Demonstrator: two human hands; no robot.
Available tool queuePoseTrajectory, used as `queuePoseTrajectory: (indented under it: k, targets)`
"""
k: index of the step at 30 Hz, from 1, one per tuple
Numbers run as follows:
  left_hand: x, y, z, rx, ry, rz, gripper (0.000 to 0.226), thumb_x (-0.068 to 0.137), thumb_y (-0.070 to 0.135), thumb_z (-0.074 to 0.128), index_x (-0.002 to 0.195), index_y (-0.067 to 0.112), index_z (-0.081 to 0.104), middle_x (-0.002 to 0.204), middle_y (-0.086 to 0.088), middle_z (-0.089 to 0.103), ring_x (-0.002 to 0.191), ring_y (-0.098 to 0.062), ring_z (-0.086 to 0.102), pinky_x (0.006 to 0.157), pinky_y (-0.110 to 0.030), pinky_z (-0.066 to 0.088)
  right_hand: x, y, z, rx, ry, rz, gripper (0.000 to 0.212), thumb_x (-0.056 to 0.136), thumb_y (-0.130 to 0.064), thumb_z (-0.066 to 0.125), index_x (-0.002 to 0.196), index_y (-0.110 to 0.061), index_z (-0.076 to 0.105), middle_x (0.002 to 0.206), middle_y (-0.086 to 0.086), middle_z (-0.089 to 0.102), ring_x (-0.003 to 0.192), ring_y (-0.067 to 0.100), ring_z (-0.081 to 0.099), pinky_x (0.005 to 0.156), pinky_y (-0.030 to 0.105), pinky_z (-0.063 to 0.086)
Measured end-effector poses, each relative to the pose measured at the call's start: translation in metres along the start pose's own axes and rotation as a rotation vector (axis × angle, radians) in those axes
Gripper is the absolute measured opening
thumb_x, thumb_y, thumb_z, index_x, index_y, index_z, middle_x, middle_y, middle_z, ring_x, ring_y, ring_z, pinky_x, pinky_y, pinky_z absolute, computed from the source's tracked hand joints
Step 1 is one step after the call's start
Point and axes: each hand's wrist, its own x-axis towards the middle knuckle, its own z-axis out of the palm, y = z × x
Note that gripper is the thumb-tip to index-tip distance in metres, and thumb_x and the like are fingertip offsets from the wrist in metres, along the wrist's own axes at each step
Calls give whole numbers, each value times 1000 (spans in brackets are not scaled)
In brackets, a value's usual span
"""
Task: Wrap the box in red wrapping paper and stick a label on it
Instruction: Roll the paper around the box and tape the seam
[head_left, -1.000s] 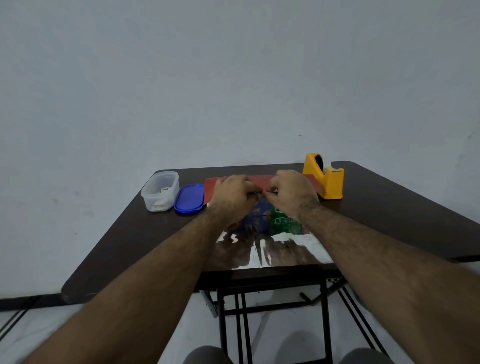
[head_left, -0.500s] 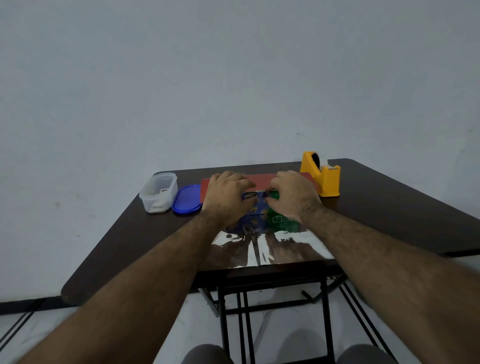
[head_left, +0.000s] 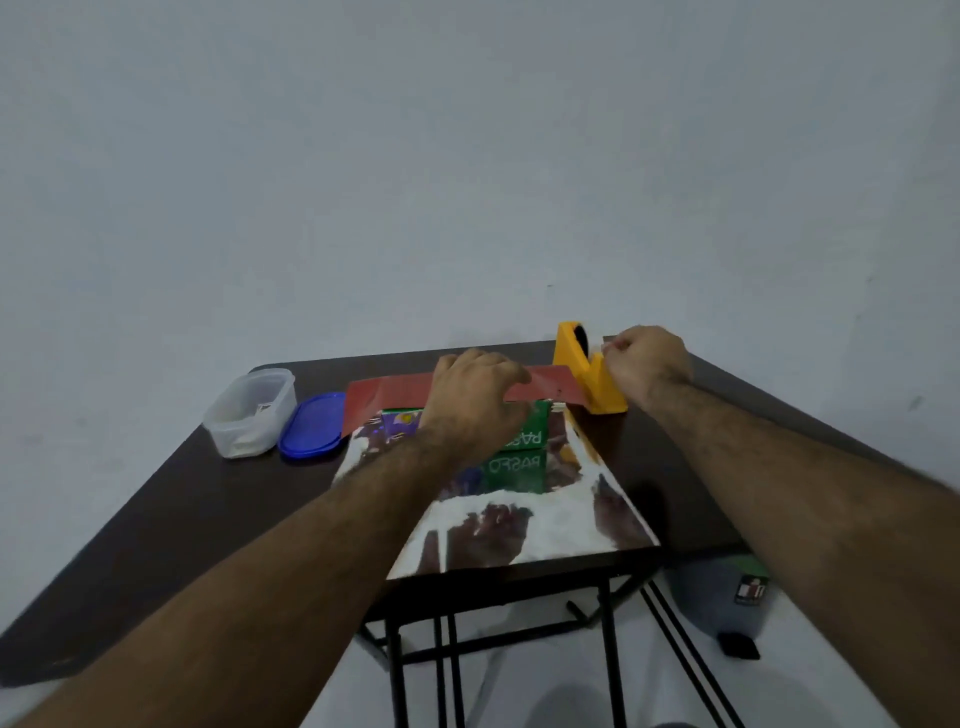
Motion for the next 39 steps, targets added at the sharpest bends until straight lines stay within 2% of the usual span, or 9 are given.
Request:
queuePoseTrajectory:
  k: [6,11,15,18,25,31,34,38,39]
  targets:
    - [63,39,25,-14,-125,-32,34,96,49,64,125,37,76,120,8,74,120,-22,61,106,-45,35,49,8,-5,93,-203,255,48,94,-40,76,123,-2,69,123,17,70,96,32,65,71,35,57]
    - [117,63,48,28,-214,-173,41,94,61,68,120,30,74,116,3,71,119,-26,59,108,-52,32,76,3,-3,45,-459,325,48,97,-29,73,135,-2,59,134,18,60,114,37,62,90,42,55]
    - [143,74,65,60,-295,-291,46,87,67,73,98,24,64,100,1,63,112,-29,58,109,-57,30,88,3,3,138,-610,494,30,97,-22,71,110,-12,46,94,15,38,65,26,37,56,35,34]
    - [155,78,77,29,-282,-355,37,90,58,74,92,25,57,100,0,61,114,-29,60,114,-60,27,95,9,8,216,-621,577,34,91,-15,71,82,-13,39,80,13,27,62,28,32,54,36,32]
    - [163,76,92,-40,-260,-411,27,92,51,75,95,26,65,100,0,64,111,-28,61,108,-56,30,88,5,-3,396,-550,621,27,96,-21,62,70,-19,52,75,3,34,66,17,24,56,31,24]
    - [159,68,97,-55,-243,-414,37,90,62,75,108,30,74,102,2,70,110,-26,61,109,-55,33,65,14,-11,506,-528,673,14,87,-17,63,95,-28,58,79,0,34,63,15,22,54,28,23]
    - [158,70,97,-50,-236,-419,38,89,65,75,101,29,73,95,2,68,103,-26,59,108,-55,32,50,22,-2,531,-510,692,12,83,-18,73,89,-15,63,79,4,35,64,20,31,52,32,29]
    - [158,71,97,-22,-233,-406,28,94,56,73,106,30,74,102,3,70,109,-25,60,107,-54,32,38,28,5,649,-305,617,32,81,-7,83,109,0,70,100,5,55,96,27,60,80,40,45]
    - [158,71,97,-16,-230,-406,27,95,54,73,107,31,74,104,4,70,111,-25,61,107,-54,32,34,30,8,659,-272,578,35,81,-8,86,111,0,68,97,3,57,90,22,60,80,38,45]
